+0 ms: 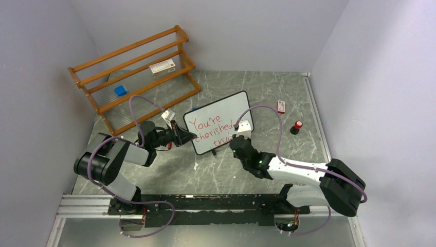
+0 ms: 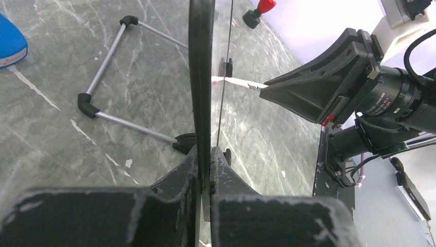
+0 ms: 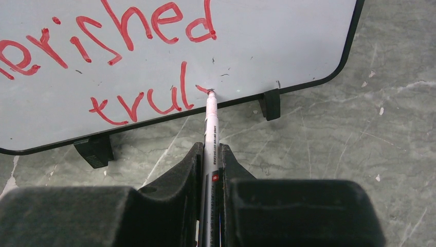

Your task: Write a sentence on the whiteboard

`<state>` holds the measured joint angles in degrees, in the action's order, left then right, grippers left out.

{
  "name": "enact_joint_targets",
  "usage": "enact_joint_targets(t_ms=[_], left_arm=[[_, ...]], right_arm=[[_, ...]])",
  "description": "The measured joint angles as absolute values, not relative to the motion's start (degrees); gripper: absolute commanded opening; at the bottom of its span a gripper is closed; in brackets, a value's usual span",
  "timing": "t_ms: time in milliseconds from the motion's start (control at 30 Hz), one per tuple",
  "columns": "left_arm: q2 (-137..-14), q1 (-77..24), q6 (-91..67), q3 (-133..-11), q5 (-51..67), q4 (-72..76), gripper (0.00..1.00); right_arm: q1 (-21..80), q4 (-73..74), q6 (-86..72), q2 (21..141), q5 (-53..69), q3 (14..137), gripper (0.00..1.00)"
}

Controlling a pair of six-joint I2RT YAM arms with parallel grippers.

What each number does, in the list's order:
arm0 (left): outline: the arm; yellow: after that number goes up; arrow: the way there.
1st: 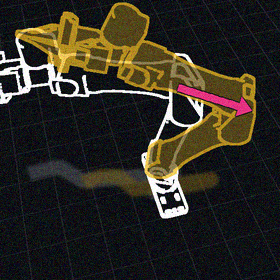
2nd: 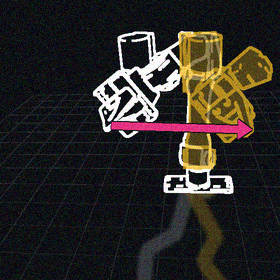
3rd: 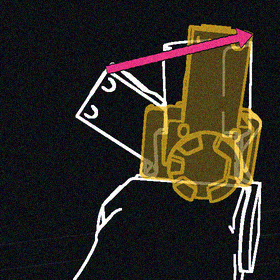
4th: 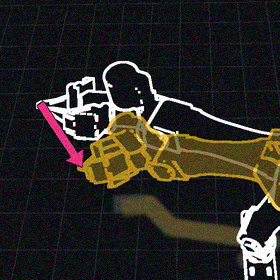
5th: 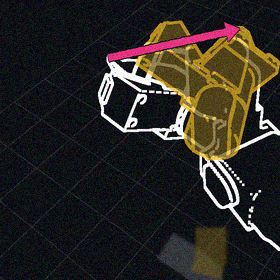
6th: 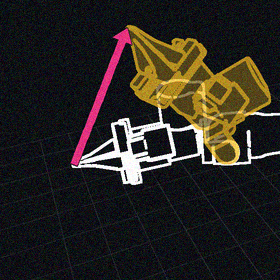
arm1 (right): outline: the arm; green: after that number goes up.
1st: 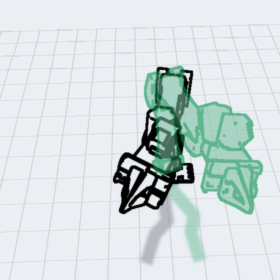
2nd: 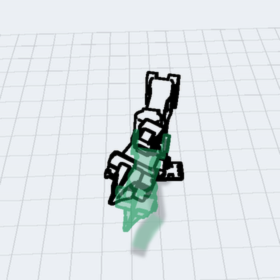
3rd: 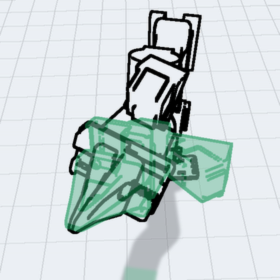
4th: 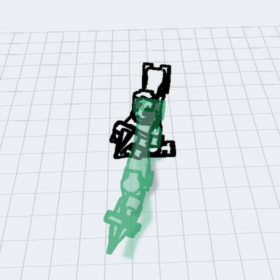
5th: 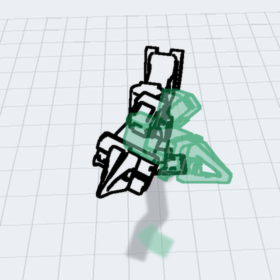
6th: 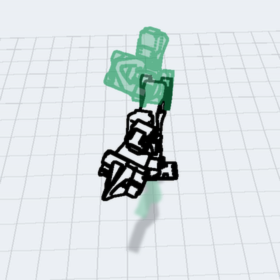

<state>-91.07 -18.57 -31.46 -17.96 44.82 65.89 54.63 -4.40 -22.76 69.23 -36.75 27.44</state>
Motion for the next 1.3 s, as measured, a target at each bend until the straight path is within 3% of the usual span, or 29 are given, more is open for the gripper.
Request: enact_joint_targets(t_ms=[1300], left_arm=[[-91.07, -18.57, -31.48, -17.98, 44.91, 65.91, 0.05]], right_arm=[[52.88, -6.15, -21.67, 68.42, -37.15, 27.42, 0.00]])
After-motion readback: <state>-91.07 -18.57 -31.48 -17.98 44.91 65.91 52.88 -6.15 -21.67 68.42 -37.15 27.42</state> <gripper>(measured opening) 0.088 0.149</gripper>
